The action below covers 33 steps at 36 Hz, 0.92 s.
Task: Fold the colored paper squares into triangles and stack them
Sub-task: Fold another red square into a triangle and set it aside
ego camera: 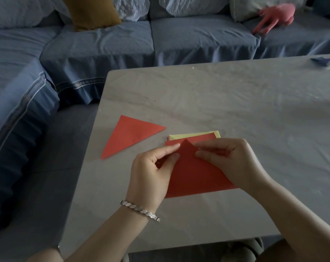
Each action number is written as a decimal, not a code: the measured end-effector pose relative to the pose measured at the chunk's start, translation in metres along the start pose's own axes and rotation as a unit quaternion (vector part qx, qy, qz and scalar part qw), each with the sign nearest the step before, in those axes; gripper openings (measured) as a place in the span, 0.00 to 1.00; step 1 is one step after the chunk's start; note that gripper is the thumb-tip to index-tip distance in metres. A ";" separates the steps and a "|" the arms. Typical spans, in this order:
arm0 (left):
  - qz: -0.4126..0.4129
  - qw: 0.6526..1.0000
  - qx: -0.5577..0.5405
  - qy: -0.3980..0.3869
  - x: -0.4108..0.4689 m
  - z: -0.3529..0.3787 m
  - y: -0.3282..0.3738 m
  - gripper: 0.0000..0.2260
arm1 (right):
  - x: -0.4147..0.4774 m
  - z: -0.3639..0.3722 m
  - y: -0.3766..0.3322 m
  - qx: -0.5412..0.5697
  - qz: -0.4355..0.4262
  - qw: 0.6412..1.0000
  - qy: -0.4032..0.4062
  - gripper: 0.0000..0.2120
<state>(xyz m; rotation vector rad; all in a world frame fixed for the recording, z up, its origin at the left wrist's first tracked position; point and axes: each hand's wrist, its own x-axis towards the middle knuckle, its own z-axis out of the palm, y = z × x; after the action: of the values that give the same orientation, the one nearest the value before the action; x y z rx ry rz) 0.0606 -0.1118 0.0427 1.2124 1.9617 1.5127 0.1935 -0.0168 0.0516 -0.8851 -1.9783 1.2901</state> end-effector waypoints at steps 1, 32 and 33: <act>-0.005 1.000 0.003 0.001 0.000 -0.001 -0.001 0.11 | 0.002 0.002 0.001 -0.002 0.001 1.000 -0.006 0.16; -0.331 0.932 -0.042 0.140 0.028 -0.050 -0.127 0.03 | 0.017 0.114 0.080 -0.460 -0.186 0.826 -0.266 0.31; -0.323 0.936 -0.020 0.136 0.028 -0.050 -0.130 0.03 | 0.018 0.116 0.079 -0.459 -0.183 0.823 -0.280 0.32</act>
<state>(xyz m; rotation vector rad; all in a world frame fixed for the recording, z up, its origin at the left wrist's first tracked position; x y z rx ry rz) -0.0427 -0.1248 -0.0537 0.2740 2.1836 1.3903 0.1082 -0.0395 -0.0593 -0.4535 -3.1394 0.3056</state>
